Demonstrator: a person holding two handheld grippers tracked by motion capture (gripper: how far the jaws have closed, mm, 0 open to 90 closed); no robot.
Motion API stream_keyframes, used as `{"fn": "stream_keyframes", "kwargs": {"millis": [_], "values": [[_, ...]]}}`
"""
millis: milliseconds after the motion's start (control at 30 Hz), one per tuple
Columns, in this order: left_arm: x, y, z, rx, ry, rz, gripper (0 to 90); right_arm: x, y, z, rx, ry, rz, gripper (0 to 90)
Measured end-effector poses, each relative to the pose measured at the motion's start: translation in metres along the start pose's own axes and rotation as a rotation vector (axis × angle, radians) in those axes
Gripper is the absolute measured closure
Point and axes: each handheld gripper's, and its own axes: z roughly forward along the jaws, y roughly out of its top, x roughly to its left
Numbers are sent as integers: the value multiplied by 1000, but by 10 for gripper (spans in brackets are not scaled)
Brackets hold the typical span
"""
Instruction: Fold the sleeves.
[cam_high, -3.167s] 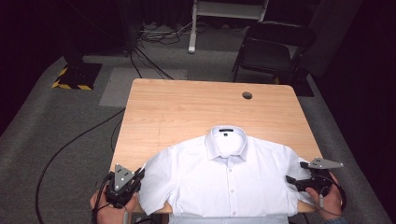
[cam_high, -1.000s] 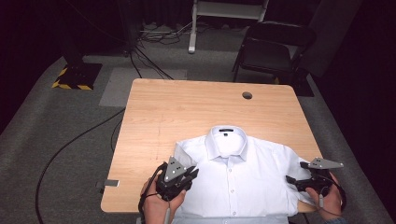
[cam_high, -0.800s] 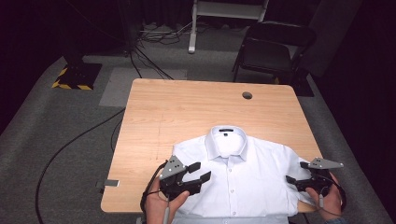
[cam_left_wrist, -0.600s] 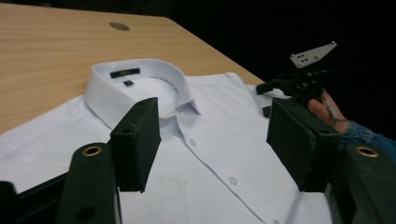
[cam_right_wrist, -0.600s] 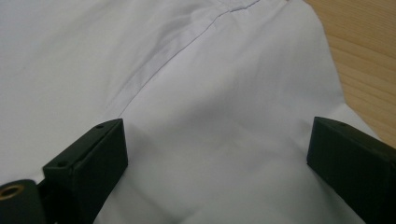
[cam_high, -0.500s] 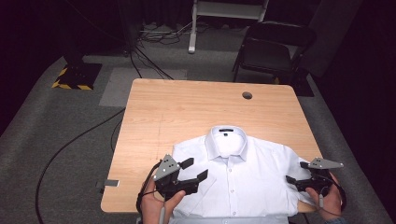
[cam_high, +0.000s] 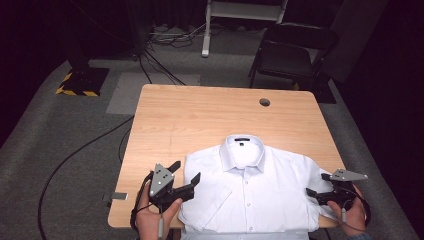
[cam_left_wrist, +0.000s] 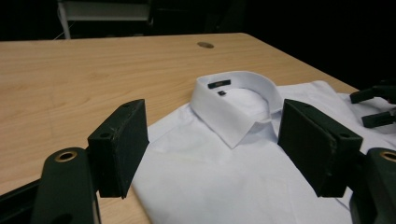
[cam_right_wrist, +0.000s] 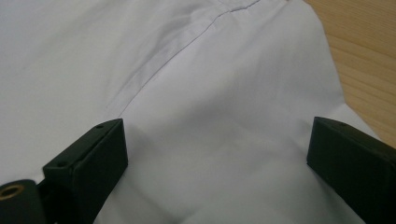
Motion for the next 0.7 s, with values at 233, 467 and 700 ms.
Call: {"fn": "stream_keyframes", "kwargs": {"millis": [233, 467, 700], "values": [[18, -9, 0, 94, 77, -17, 202, 0, 0, 0, 0, 0, 0, 48], [31, -16, -2, 131, 156, 8, 191, 0, 0, 0, 0, 0, 0, 48], [46, -25, -2, 197, 229, 53, 167, 0, 0, 0, 0, 0, 0, 48]]}}
